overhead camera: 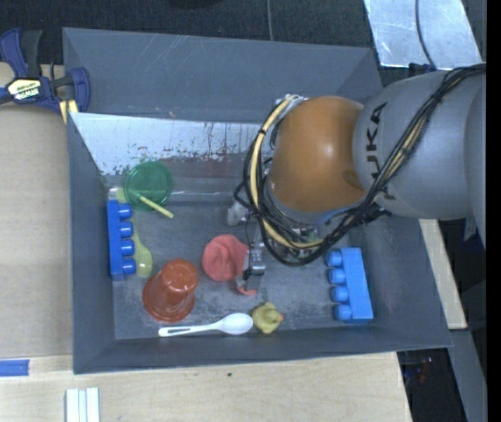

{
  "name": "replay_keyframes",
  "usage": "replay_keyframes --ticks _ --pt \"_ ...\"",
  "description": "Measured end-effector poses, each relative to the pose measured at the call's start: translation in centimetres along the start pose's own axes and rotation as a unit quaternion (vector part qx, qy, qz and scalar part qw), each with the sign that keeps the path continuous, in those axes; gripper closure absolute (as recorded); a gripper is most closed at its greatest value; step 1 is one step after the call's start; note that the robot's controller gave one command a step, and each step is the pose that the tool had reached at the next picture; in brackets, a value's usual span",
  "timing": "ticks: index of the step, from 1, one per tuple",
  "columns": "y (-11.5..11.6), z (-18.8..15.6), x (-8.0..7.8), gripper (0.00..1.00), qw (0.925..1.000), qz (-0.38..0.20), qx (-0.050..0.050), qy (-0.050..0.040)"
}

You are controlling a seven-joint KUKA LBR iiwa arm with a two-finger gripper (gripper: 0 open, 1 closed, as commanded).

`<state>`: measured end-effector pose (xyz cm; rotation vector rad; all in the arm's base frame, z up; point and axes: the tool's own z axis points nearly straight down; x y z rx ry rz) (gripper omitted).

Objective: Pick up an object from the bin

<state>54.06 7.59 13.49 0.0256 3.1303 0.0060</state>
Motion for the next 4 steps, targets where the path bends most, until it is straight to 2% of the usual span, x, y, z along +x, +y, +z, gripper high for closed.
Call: replay_keyframes --ticks 1,2,3,4 --pt "-3.7 4.6 -1.6 0.00 0.9960 0.090 -0.001 -0.0025" --pt "0.5 6.4 -2.2 1.00 0.9999 0.011 -0.002 -0.0044" --pt "0.5 6.4 -2.2 1.00 0.9999 0.011 -0.002 -0.0044" --pt "-0.1 0.7 -2.4 1.00 0.9998 0.022 -0.001 -0.0006"
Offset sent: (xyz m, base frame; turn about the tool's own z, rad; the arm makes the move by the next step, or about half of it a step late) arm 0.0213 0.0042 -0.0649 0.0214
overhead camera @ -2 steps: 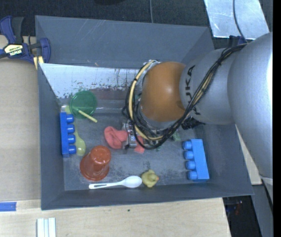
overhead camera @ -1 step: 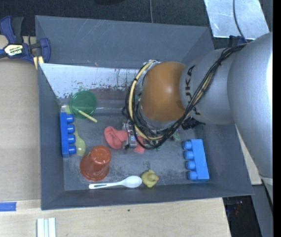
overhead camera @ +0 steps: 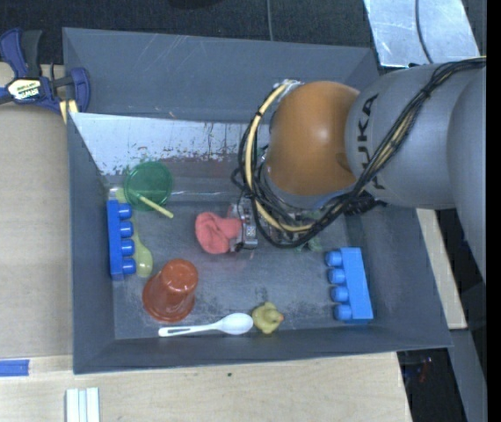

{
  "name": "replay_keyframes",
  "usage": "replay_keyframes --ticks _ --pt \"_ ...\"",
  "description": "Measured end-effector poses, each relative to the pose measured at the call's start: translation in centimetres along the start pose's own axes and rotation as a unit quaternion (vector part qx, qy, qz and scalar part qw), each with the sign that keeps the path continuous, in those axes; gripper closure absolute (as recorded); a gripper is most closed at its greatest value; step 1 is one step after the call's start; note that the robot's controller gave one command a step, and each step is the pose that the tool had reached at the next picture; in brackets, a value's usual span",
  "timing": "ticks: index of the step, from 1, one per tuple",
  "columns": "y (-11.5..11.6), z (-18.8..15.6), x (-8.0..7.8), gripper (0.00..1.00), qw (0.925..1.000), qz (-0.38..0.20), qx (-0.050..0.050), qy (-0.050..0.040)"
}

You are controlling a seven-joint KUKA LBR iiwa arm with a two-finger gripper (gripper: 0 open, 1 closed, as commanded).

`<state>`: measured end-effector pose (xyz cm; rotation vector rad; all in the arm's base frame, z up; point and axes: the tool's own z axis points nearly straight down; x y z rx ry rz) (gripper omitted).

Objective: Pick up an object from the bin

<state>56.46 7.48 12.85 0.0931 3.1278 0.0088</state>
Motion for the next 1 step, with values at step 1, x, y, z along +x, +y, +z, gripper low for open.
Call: replay_keyframes --ticks 1 --pt "-1.22 -7.53 -0.30 1.00 0.9999 -0.016 0.000 -0.0002"
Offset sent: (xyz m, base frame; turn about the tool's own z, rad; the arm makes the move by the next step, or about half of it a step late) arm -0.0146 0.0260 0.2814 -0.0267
